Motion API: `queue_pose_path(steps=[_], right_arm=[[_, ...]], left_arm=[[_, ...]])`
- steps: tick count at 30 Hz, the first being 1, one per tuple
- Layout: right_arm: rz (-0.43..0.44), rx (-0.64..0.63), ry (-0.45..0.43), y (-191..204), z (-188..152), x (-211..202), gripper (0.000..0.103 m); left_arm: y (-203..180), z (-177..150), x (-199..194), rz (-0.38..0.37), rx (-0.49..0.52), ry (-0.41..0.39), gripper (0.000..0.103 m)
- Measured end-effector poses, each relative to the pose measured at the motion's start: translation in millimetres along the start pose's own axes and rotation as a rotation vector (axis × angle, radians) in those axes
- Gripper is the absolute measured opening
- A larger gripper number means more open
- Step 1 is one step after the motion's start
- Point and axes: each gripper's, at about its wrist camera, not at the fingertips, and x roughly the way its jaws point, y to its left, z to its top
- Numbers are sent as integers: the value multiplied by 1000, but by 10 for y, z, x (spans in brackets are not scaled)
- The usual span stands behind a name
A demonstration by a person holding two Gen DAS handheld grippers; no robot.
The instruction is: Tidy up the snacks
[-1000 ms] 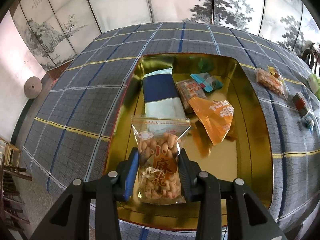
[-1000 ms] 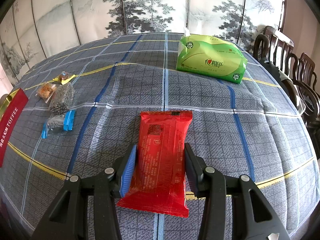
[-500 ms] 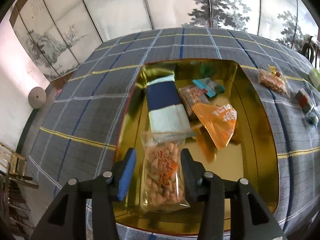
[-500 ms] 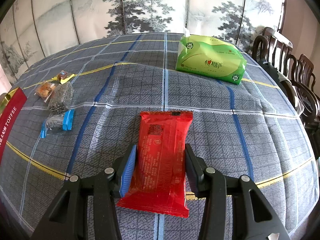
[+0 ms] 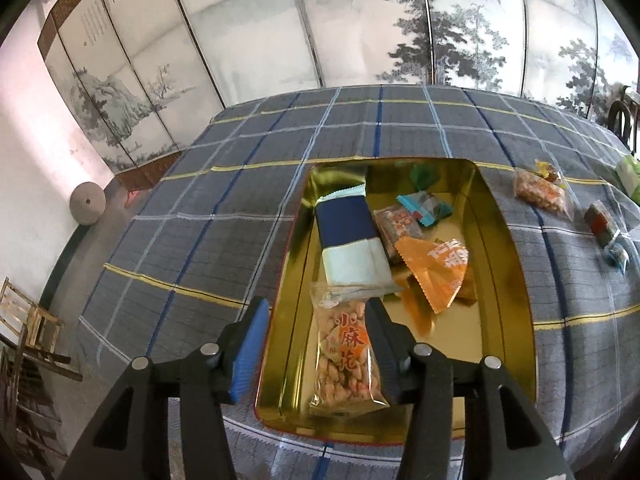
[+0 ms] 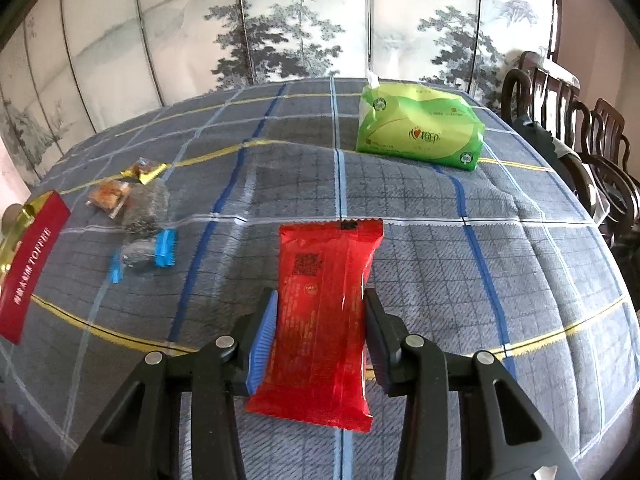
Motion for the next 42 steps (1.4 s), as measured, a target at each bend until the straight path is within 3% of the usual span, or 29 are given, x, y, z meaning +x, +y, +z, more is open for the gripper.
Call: queue_pose_path(steps=[4, 6, 8, 11, 14, 16, 18, 20, 22, 26, 28, 29, 30, 31, 36, 40, 42], right_arm=[[23, 8, -23, -54, 33, -151, 37], [35, 2, -42, -111, 55, -256, 29], [49, -5, -57, -148, 91, -341, 28], [7, -40, -39, -211, 117, -317, 28], [56, 41, -23, -519, 102, -247, 29], [67, 63, -21, -666, 80, -245, 43], [85, 75, 1, -797, 68, -237, 78], [104, 56, 14, -926, 63, -247, 86], [59, 9, 37, -905, 77, -201, 88], [32, -60, 124, -1068, 118, 111, 86], [35, -92, 180, -1175, 121, 296, 77], [7, -133, 160, -1193, 129, 315, 67], [14, -149, 162, -1244, 154, 318, 48], [16, -148, 169, -1251, 194, 330, 41], [44, -162, 155, -1565, 424, 258, 39], [59, -110, 82, -1619, 542, 46, 39], [107, -82, 47, -1700, 561, -106, 39]], left_arm=[[-21, -18, -101, -14, 2, -7, 51], [-26, -33, -148, -18, 4, -12, 51], [-36, -54, -197, -17, 15, -18, 51], [-44, -76, -244, -12, 21, -28, 51], [-2, -109, -285, -24, 9, -30, 51], [13, -125, -290, -27, 10, -30, 51], [-6, -142, -287, -28, 22, -26, 51], [-39, -147, -278, -30, 31, -17, 51], [-68, -153, -274, -44, 32, -10, 51], [-146, -171, -298, -49, 60, -9, 51], [-175, -177, -315, -45, 74, -14, 51], [-185, -175, -321, -46, 78, -14, 51], [-190, -172, -330, -46, 80, -16, 51], [-188, -170, -340, -45, 80, -19, 51], [-147, -148, -412, -50, 65, -34, 51], [-70, -150, -495, -45, 59, -42, 53], [-4, -160, -520, -45, 41, -41, 53]])
